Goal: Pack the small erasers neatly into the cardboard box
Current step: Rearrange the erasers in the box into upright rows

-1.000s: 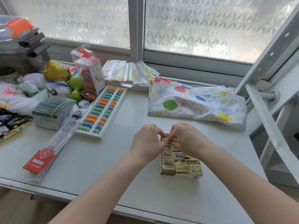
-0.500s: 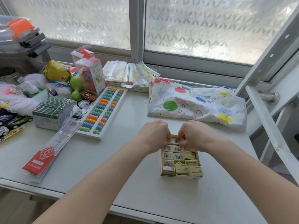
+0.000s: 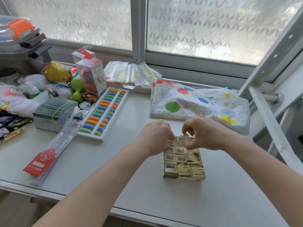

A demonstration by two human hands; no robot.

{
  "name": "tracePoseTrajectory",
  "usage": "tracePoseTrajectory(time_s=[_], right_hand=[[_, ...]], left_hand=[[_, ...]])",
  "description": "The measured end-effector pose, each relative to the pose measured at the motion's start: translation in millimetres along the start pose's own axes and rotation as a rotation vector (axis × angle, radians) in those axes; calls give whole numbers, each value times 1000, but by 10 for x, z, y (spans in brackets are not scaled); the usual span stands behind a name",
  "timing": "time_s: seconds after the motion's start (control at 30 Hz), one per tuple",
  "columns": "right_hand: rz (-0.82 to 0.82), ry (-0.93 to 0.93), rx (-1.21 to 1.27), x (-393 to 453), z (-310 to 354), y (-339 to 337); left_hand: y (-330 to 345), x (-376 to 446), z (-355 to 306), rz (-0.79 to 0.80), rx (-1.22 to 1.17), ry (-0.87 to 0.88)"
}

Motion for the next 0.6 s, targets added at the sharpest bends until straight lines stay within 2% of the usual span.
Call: tracePoseTrajectory(time_s=[0.07,0.17,0.27,0.3,0.37,0.47,0.53,0.6], right_hand=[[-44,43,170,-75,-49,-70],[-66,102,491,-136,-113,-15],[-172,136,724,-154,-168,71],[-186,144,762,-160,-174,125],[-166,150,753,-177,-161,248],[-182,160,618,-218,-244,223],[-221,165,559,-293,-328,60],[-186,151,510,-382,-325,-13]], left_hand=[[-65,-93,23,-80,-267,-51],[-5,-194,11,21,-813,-155],[81,-204,31,37,-1024,-246],[113,-205,40,43,-1047,-277],[152,-212,52,25,-943,-289],[80,-221,53,-39,-743,-246],[14,-228,57,-44,-707,-226],[-13,-246,37,-22,-696,-205]])
Point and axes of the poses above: each hand's wrist, its own x-axis towards the middle knuckle, its own y-axis out of the palm, z = x × y, the point moved 6 cm from there along x, towards the middle knuckle, and after that the axes turned 8 degrees about -y, right-handed, at the moved point
